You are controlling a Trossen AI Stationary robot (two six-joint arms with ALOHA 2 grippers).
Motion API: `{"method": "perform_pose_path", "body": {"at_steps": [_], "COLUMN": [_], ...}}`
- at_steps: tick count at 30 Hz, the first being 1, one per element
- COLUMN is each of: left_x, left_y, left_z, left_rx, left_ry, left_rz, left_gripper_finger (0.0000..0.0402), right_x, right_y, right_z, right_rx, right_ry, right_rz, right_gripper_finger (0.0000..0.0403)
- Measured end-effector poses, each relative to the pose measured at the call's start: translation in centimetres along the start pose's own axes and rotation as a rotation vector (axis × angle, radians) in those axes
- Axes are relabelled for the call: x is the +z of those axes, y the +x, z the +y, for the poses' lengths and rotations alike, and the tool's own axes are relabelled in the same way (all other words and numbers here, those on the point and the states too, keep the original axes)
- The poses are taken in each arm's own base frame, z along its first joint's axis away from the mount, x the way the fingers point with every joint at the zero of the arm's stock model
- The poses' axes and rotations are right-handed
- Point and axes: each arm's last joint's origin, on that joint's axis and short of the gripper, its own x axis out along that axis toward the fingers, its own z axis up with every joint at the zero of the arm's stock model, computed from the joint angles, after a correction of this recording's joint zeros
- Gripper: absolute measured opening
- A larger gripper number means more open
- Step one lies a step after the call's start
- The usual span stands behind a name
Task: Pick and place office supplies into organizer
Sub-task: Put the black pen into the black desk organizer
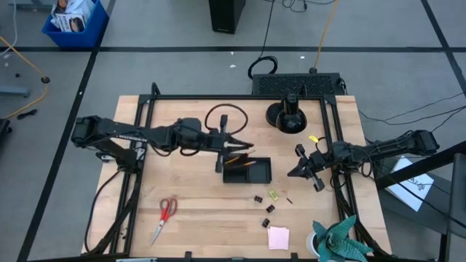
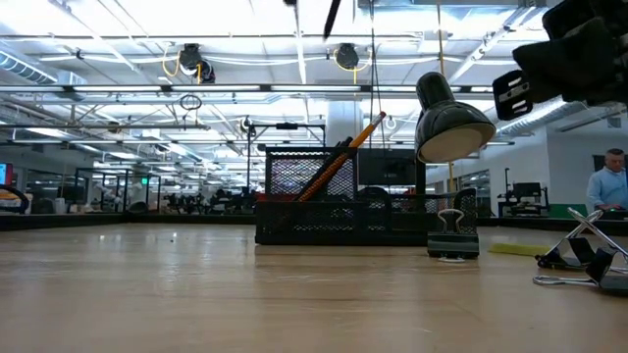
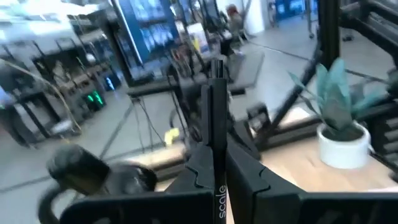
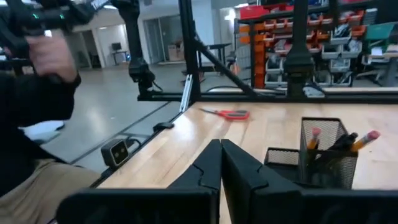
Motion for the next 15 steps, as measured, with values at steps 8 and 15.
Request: {"method": "perform_pose_path", "body": {"at_steps": [8, 15], "left_x": [-5.8, -8.7], "left_y": [-0.9, -2.7], "left_z": [-0.2, -0.6], "left_rx": [0.030, 0.069], "left_ry": [-0.062, -0.070], "left_rz": [0.017, -0.101], "left_gripper_finger": [0.0017, 0.0011], "right_x": [0.3, 0.3], "right_y": [0.0, -0.1], "right_z": [0.0, -0.3], "right_rx": [-0.009, -0.032], "right_ry": [-0.054, -0.112], "right_rz": [-0.029, -0.028], "right_gripper_finger": [0.0004, 0.0004]}}
